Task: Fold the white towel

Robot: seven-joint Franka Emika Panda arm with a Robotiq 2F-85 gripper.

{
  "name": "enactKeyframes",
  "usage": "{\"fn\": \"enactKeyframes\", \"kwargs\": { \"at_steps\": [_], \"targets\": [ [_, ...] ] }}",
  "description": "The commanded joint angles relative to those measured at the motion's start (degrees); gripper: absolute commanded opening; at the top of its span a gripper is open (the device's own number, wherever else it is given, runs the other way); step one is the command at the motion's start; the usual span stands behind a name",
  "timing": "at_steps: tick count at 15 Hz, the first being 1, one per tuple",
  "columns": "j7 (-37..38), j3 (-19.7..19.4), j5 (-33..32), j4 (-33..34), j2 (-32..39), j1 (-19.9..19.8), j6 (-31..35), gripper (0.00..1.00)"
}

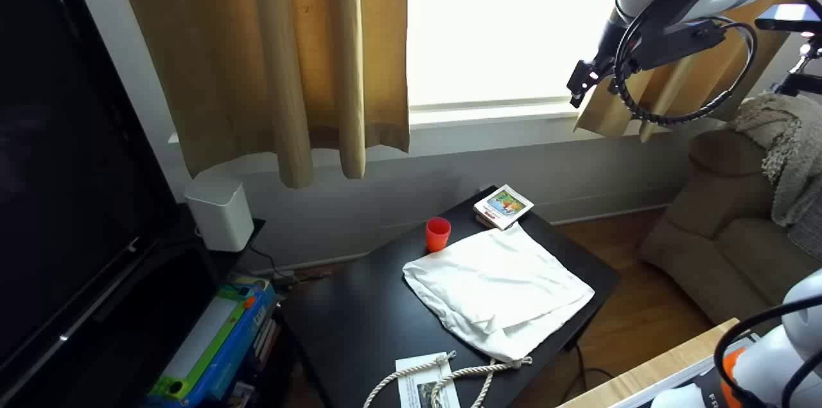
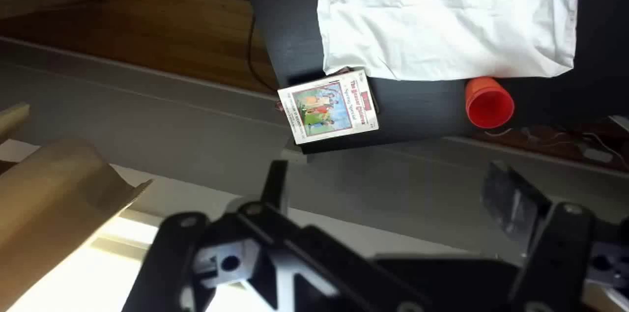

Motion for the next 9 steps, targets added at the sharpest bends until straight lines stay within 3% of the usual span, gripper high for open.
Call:
{"fn": "enactKeyframes", "kwargs": {
  "at_steps": [1,7,9],
  "targets": [
    [0.08,-0.31,-0.11,0.11,-0.02,0.34,-0.19,1.00],
    [0.08,-0.31,-0.11,0.11,-0.02,0.34,-0.19,1.00],
    [3.27,1.34,0.26,-0.58,2.57,1.23,1.94,1.00]
  ]
}}
